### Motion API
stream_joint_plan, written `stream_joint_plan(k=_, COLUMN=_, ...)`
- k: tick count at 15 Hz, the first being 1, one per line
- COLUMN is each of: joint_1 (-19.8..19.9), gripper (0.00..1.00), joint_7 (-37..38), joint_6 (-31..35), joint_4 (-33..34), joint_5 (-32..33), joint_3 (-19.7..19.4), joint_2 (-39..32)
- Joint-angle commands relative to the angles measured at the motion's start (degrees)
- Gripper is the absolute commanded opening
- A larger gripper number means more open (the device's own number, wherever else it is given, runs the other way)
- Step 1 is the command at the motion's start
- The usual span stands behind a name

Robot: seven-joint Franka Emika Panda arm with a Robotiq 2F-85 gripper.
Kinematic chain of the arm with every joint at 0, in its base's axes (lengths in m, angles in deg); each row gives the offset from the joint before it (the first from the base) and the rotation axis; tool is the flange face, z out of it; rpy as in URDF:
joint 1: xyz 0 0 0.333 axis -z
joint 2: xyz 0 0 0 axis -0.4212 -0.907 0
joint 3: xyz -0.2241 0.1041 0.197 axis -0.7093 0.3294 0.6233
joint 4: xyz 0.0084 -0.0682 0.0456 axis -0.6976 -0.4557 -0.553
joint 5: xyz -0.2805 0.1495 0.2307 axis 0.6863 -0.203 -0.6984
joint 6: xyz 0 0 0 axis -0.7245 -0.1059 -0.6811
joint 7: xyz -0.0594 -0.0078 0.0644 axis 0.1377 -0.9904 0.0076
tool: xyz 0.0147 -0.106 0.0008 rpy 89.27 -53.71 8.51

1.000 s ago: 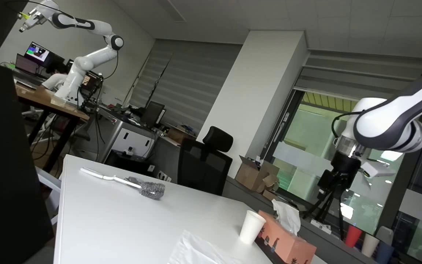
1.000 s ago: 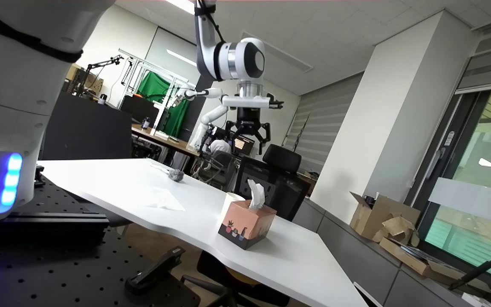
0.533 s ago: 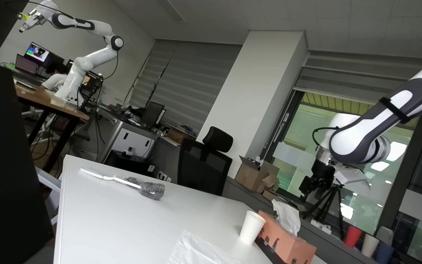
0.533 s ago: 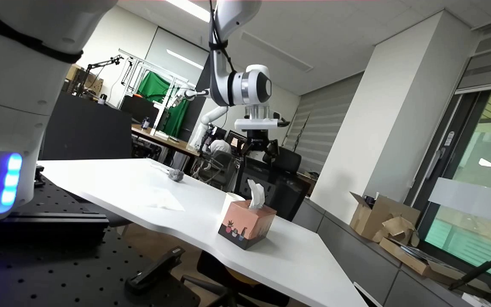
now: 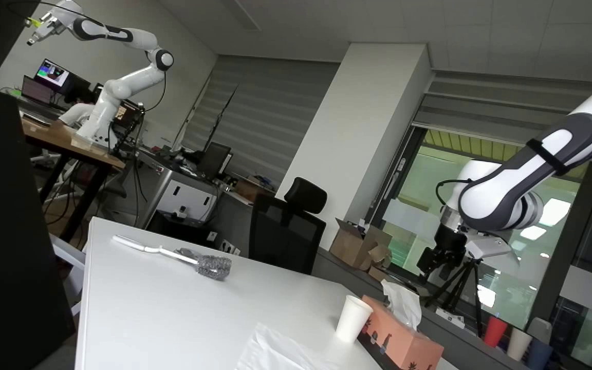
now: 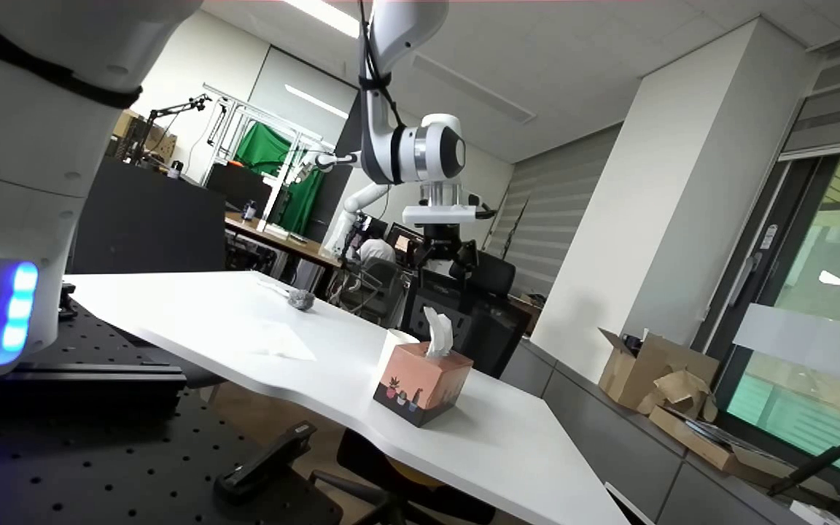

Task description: Put a tissue on the table

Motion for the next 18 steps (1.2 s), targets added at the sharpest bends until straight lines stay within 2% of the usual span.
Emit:
stream_joint_plan(k=1, joint_1=-1.0, gripper=1.00, joint_7=-0.8, joint_6=0.0, joint_4=0.0, joint_5=-0.9, joint_3=-1.0, joint_2=0.0)
stream_joint_plan(k=6, joint_1=-3.8, gripper=1.00, joint_7=3.2, joint_6=0.5, joint_4=2.1, joint_5=3.6, joint_3=-3.7, joint_2=-3.1)
stream_joint_plan(k=9, joint_1=-4.5, gripper=1.00, joint_7=2.6, joint_6=-0.5, joint_4=4.1, joint_5=1.8, joint_3=-3.8, joint_2=-6.4)
stream_joint_plan(k=13, joint_1=-6.6, gripper=1.00, joint_7=3.7, joint_6=0.8, joint_4=6.8, joint_5=3.3, joint_3=-5.8, joint_2=-10.8)
stream_joint_plan(k=14, joint_1=-7.4, gripper=0.75, joint_7=4.4, joint_6=1.5, joint_4=7.4, joint_5=3.8, joint_3=-6.6, joint_2=-11.8)
stream_joint_plan(k=15, joint_1=-8.1, gripper=0.74, joint_7=4.5, joint_6=1.9, joint_4=7.8, joint_5=4.0, joint_3=-7.2, joint_2=-12.6)
stream_joint_plan(k=18, joint_1=-9.5, gripper=0.53, joint_7=4.6, joint_6=3.0, joint_4=8.9, joint_5=3.9, joint_3=-8.6, joint_2=-14.4)
